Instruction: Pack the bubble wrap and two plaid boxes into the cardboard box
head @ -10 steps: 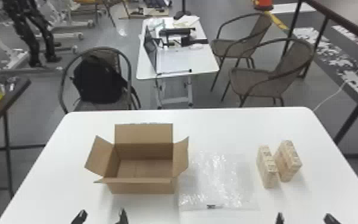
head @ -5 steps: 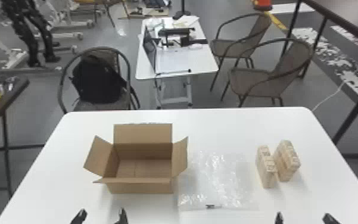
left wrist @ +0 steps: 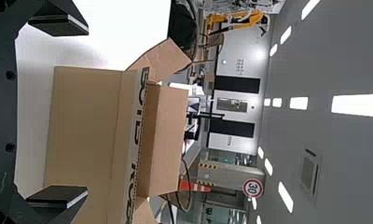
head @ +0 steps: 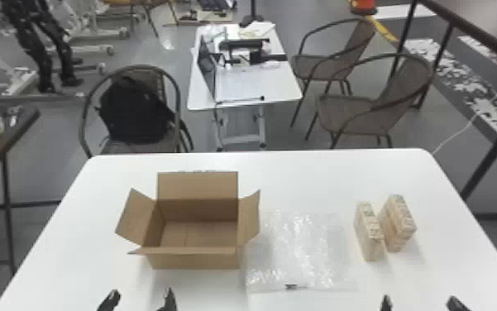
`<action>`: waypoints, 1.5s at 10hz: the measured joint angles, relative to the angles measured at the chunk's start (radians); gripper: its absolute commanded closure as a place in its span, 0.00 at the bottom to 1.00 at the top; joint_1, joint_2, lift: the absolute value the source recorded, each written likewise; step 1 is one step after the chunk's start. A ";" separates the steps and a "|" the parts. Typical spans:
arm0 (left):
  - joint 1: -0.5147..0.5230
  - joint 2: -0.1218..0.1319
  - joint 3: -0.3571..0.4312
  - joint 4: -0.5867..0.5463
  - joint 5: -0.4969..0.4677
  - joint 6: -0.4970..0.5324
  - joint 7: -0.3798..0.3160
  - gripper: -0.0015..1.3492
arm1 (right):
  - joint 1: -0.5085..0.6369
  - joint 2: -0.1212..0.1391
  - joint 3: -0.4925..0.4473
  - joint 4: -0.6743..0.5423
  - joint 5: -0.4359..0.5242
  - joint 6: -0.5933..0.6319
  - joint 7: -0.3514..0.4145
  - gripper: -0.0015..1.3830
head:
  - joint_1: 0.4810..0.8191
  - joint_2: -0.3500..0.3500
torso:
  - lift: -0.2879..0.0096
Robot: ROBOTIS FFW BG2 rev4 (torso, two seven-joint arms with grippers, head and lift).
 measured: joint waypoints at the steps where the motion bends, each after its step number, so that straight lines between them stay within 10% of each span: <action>1: -0.001 0.000 0.004 -0.010 0.000 0.006 -0.003 0.10 | 0.000 0.000 0.001 0.000 -0.001 0.000 0.000 0.07 | 0.63 0.63 | 0.92; 5: -0.061 0.000 0.101 -0.137 0.039 0.147 -0.014 0.29 | 0.003 -0.001 0.002 0.003 -0.006 0.000 0.000 0.07 | 0.63 0.72 | 0.92; 8: -0.207 0.000 0.203 -0.147 0.117 0.393 -0.173 0.30 | 0.001 -0.001 0.005 0.007 -0.009 0.000 0.000 0.07 | 0.63 0.75 | 0.92; 13: -0.397 0.000 0.292 -0.013 0.126 0.673 -0.272 0.31 | -0.027 -0.014 0.030 0.026 -0.022 0.000 0.000 0.07 | 0.63 0.76 | 0.92; 15: -0.437 0.000 0.330 0.036 0.110 0.678 -0.289 0.56 | -0.033 -0.014 0.033 0.029 -0.022 0.000 0.000 0.07 | 0.63 0.78 | 0.92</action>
